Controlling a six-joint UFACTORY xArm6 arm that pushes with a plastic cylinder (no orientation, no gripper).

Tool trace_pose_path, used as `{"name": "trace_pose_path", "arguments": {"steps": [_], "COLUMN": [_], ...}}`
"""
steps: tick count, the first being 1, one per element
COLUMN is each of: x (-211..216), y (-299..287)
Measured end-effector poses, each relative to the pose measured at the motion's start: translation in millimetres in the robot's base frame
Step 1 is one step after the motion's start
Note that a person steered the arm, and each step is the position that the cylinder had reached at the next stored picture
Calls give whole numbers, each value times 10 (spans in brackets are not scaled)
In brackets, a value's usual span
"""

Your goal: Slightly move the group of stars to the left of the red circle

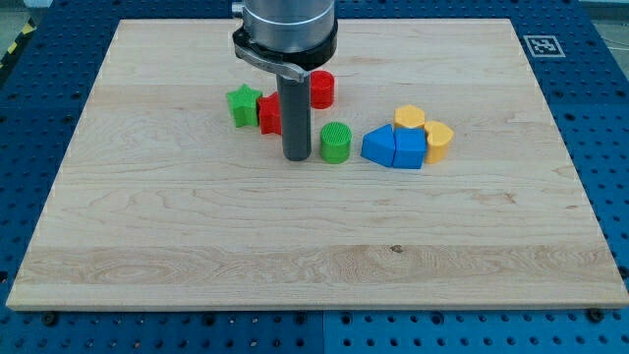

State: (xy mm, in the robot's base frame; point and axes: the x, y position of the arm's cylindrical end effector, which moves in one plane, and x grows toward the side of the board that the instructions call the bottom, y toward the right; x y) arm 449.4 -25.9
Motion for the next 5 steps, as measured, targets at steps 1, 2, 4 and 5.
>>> {"name": "trace_pose_path", "arguments": {"steps": [1, 2, 4, 5], "x": [0, 15, -95, -304], "y": [0, -15, -269, -263]}}
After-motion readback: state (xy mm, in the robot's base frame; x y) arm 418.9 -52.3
